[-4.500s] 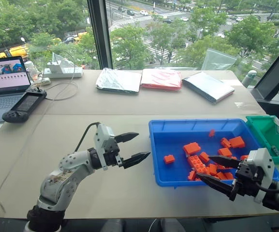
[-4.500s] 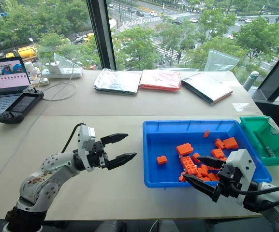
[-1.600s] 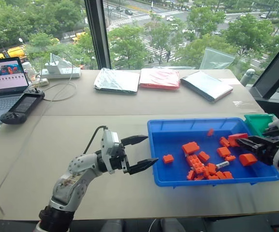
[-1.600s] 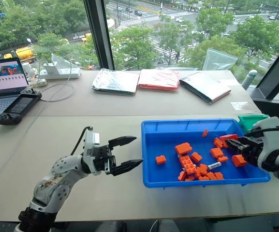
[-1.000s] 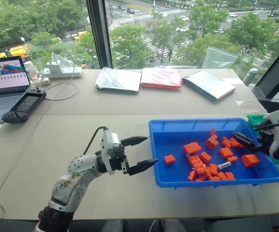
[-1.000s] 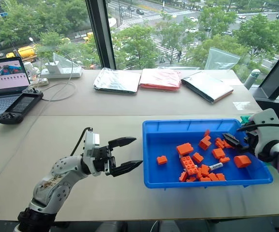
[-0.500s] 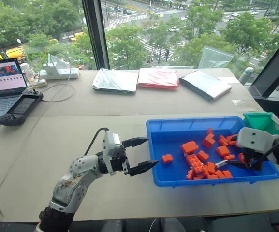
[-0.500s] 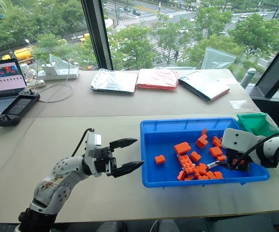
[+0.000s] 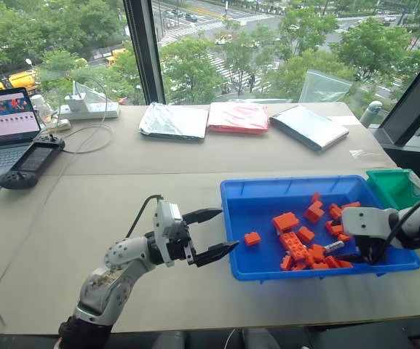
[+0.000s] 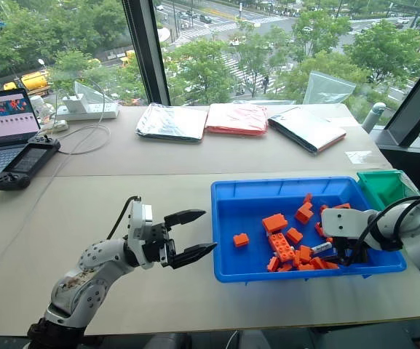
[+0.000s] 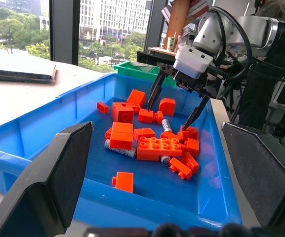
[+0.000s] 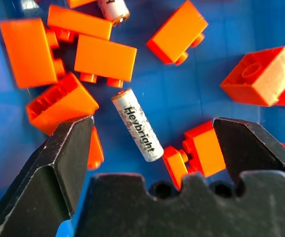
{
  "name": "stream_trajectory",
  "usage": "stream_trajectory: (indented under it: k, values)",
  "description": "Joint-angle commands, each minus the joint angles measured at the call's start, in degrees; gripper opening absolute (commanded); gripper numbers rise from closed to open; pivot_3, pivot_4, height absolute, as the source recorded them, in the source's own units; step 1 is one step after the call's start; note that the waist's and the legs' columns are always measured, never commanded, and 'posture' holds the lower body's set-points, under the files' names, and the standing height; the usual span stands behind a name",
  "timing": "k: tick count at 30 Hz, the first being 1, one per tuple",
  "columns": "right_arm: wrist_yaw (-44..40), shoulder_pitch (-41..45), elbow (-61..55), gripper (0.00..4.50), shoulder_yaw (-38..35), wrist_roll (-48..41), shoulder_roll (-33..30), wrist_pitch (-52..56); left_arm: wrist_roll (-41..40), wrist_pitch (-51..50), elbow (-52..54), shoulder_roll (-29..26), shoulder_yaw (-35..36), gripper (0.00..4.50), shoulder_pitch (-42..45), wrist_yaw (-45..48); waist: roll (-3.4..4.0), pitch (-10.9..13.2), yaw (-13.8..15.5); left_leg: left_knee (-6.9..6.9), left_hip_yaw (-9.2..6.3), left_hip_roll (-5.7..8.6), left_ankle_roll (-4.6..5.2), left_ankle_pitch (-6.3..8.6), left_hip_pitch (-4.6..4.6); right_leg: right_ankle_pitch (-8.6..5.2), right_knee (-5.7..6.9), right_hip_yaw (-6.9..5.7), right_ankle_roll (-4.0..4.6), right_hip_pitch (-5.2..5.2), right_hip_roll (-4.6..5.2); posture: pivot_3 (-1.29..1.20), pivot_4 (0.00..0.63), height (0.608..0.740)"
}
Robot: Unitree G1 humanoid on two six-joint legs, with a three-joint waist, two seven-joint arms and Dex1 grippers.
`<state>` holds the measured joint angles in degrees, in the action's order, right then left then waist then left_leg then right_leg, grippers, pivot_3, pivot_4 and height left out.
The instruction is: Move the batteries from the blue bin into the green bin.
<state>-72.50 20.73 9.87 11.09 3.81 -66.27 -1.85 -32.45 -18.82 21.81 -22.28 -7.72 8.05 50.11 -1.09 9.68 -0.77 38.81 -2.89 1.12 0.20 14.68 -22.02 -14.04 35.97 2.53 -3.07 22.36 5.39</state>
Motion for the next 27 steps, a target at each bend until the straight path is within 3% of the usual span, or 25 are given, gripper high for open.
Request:
stream_trajectory:
  k: [1, 8, 16, 23, 27]
  values:
    - [-0.92, 0.24, 1.74, 2.75, 0.81, 1.50, 0.69, -1.96, -0.04, 0.87, 2.35, 0.07, 0.01, 4.50, -0.20, -0.20, 0.00, 0.00, 0.01, 0.00, 0.00, 0.00, 0.00, 0.00, 0.00, 0.00, 0.00, 0.00, 0.00, -0.01, 0.00, 0.00, 0.150, 0.740]
    - [-2.32, -0.29, 3.11, 0.33, 0.76, 2.06, 0.82, -3.33, 0.06, 0.26, 2.80, 0.33, -0.10, 4.50, 0.28, -0.84, 0.00, 0.00, 0.01, 0.02, -0.01, 0.00, 0.00, 0.00, 0.05, 0.00, 0.01, 0.00, 0.00, -0.05, 0.00, 0.00, 0.150, 0.740]
    - [-1.87, -0.97, 2.62, 0.24, -1.24, 1.39, 0.53, -3.71, 0.07, 0.04, 2.64, 0.46, -0.37, 4.50, 0.81, -1.04, 0.00, 0.00, 0.05, 0.03, -0.01, 0.00, 0.00, 0.00, 0.07, 0.00, 0.01, 0.00, 0.00, -0.09, 0.01, 0.00, 0.150, 0.740]
    - [0.38, -6.22, -13.86, 0.24, -18.32, -10.30, -2.37, 13.40, -0.09, 0.07, 2.57, -0.30, 0.12, 4.50, 0.84, -0.62, 0.27, 0.03, 0.10, 0.02, -0.03, 0.01, 0.00, 0.00, -0.05, 0.00, 0.08, 0.04, 0.00, 0.05, 0.04, 0.00, 0.150, 0.740]
    - [10.99, -6.90, -19.19, 0.24, -27.85, -11.30, 1.04, 27.87, -0.26, -0.14, 2.91, -0.80, 0.51, 4.50, 0.63, -0.63, 0.26, 0.04, 0.11, 0.03, -0.04, -0.01, 0.00, 0.00, -0.03, 0.00, 0.07, 0.00, 0.00, 0.01, 0.01, 0.00, 0.150, 0.740]
